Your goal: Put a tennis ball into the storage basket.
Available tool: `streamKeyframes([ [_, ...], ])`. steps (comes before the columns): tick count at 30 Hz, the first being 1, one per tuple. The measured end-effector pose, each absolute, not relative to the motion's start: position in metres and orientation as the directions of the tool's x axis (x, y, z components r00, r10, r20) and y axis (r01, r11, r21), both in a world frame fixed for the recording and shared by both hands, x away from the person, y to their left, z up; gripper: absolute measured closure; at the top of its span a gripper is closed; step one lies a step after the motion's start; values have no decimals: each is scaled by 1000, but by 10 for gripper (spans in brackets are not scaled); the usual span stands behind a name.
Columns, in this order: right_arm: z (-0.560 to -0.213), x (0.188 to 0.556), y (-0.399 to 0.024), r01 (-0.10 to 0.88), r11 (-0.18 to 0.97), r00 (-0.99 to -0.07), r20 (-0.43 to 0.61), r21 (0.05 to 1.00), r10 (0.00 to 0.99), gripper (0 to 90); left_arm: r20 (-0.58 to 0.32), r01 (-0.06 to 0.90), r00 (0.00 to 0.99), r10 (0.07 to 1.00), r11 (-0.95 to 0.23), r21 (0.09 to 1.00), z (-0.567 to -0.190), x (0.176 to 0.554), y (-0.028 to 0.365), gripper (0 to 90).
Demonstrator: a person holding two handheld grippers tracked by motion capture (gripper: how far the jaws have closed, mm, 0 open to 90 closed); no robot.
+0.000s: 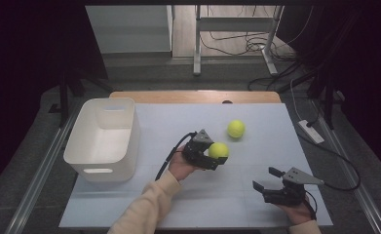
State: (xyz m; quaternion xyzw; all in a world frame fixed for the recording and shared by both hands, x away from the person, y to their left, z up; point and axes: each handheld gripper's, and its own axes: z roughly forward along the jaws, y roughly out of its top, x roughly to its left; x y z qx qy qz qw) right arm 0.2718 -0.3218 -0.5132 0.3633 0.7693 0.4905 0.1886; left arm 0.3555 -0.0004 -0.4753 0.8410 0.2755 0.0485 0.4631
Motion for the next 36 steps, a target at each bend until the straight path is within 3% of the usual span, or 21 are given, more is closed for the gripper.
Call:
streamKeyframes([
  [36, -513, 272, -322, 374, 257, -662, 63, 891, 747, 137, -177, 418, 817, 549, -353, 837, -460, 357, 27, 267],
])
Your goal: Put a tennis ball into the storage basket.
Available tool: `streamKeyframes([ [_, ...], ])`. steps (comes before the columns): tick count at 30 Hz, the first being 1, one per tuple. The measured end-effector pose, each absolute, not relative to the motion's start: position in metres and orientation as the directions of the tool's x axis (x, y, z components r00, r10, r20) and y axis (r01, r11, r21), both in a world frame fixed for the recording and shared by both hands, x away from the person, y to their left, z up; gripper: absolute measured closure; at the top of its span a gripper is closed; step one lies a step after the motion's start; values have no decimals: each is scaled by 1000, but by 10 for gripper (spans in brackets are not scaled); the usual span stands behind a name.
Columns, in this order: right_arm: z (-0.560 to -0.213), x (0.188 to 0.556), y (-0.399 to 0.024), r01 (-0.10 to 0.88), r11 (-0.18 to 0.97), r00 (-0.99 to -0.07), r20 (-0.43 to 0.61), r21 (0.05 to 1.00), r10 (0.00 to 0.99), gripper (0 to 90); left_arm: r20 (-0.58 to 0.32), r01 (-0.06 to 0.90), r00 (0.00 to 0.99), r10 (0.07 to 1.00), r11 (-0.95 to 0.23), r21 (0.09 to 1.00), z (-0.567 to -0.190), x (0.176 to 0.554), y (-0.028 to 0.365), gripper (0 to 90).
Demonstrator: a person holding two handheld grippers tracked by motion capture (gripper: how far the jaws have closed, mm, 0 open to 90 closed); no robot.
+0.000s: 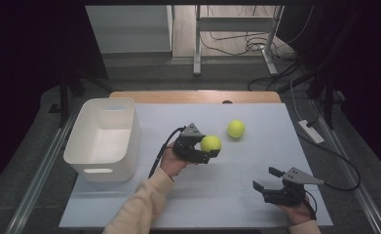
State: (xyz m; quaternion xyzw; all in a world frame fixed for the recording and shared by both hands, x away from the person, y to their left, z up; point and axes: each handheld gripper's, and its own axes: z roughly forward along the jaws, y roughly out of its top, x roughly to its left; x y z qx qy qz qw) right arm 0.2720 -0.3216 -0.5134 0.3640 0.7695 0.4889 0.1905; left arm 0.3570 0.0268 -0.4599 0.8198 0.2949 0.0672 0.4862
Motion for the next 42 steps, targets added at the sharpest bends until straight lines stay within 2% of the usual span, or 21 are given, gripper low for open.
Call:
streamKeyframes([
  [42, -513, 272, -322, 377, 257, -657, 62, 890, 752, 138, -169, 403, 776, 607, -271, 874, -435, 359, 56, 266],
])
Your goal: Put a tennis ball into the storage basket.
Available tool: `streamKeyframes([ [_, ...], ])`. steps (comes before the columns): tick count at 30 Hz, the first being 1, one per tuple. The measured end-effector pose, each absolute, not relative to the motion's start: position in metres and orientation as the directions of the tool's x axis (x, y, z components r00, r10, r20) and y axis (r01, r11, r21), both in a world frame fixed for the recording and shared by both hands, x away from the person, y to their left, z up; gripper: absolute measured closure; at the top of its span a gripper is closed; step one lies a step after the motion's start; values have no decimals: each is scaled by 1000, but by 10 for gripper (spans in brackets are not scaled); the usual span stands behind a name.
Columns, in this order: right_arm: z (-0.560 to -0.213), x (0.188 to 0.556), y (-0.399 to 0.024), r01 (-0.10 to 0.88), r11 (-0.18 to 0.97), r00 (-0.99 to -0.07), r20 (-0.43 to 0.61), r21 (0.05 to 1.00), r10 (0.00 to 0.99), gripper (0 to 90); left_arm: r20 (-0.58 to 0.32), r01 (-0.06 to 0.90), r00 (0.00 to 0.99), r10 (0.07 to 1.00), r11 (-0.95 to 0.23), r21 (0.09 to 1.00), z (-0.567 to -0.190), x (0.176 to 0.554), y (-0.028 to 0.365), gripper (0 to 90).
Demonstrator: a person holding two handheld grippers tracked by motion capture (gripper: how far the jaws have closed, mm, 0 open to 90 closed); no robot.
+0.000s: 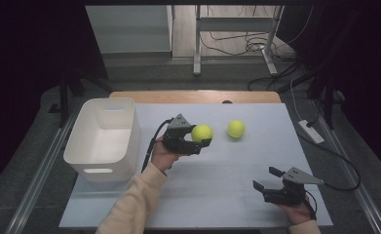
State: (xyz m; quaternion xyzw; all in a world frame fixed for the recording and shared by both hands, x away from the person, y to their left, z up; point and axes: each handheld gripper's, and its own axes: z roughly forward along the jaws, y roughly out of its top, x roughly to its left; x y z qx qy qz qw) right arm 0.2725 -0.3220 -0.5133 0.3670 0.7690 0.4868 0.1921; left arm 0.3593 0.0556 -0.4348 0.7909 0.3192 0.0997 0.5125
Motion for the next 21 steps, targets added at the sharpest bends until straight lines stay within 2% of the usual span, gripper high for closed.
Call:
streamKeyframes([
  [21, -514, 273, -322, 377, 256, -657, 62, 890, 752, 138, -155, 391, 746, 647, -237, 890, -425, 362, 72, 267],
])
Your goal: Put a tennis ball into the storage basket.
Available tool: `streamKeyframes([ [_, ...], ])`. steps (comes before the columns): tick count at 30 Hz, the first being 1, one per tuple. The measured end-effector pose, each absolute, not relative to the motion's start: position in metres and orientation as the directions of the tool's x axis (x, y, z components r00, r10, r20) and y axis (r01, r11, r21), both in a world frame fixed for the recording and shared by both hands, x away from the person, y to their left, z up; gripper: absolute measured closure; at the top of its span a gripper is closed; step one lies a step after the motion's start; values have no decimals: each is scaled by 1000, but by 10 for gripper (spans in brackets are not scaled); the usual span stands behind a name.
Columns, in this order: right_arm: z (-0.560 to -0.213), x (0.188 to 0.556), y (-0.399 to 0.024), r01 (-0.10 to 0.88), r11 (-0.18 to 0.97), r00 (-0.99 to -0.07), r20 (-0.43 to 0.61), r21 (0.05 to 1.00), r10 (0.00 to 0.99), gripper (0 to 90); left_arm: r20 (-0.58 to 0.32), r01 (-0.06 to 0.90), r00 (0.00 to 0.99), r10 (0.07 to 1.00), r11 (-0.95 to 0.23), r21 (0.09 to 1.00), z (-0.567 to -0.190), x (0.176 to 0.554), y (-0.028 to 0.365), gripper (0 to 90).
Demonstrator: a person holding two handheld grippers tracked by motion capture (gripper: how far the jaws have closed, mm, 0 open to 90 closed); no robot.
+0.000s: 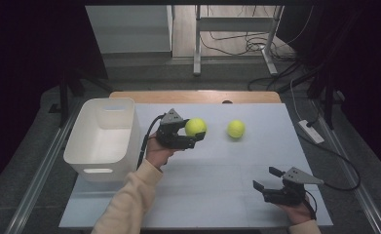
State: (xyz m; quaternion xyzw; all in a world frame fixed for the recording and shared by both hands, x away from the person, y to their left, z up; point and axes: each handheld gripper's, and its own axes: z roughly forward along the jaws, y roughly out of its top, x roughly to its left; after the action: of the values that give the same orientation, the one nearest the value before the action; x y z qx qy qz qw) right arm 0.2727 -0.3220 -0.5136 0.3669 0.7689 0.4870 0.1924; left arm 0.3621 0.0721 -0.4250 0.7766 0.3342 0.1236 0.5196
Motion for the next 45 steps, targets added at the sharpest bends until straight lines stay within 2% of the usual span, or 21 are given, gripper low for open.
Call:
streamKeyframes([
  [45, -512, 273, -323, 375, 251, -649, 59, 892, 758, 139, -159, 388, 665, 730, -155, 908, -400, 365, 110, 266],
])
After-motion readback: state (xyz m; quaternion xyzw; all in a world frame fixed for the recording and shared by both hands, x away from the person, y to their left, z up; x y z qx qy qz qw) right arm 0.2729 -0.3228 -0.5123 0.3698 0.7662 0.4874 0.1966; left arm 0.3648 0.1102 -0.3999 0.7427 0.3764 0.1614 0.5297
